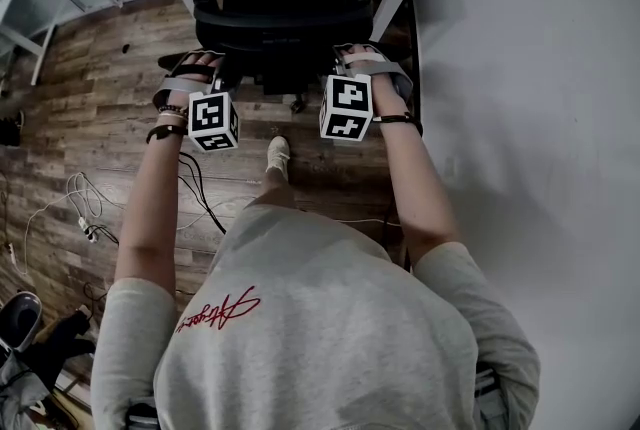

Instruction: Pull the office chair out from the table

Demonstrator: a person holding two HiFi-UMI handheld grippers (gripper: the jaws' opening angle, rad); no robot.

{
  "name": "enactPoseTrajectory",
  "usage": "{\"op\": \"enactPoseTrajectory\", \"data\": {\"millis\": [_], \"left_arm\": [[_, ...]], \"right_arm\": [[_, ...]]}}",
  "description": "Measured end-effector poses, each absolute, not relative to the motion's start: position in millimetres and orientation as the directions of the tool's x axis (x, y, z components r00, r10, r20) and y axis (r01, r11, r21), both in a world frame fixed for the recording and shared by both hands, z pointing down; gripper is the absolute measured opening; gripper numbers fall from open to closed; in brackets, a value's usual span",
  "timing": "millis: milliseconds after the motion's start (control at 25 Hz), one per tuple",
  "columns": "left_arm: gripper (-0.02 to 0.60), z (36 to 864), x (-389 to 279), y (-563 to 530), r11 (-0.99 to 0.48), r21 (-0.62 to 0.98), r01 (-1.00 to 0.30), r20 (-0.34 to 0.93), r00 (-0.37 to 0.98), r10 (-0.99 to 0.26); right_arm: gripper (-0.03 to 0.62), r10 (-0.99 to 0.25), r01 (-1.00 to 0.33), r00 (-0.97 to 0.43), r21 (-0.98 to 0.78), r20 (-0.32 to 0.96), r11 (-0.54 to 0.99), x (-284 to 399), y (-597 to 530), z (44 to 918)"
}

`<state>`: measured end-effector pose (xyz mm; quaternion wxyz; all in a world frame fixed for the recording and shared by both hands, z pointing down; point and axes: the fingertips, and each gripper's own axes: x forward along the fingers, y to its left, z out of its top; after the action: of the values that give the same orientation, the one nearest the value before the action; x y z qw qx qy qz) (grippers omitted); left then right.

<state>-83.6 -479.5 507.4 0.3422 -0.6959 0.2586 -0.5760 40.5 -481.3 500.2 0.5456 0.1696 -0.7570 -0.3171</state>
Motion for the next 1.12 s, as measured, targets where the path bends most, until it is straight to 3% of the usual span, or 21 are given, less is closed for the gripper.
{"op": "enactPoseTrajectory", "data": {"millis": [1120], "left_arm": [[0.092,508.4,-72.9,-413.9,-0.627,-0.778,0.034,0.619,0.206,-0.758]], "right_arm": [[0.101,-0.602,0.091,-0.351,0.666,0.717,0.74,50.8,-417.7,500.2]]}}
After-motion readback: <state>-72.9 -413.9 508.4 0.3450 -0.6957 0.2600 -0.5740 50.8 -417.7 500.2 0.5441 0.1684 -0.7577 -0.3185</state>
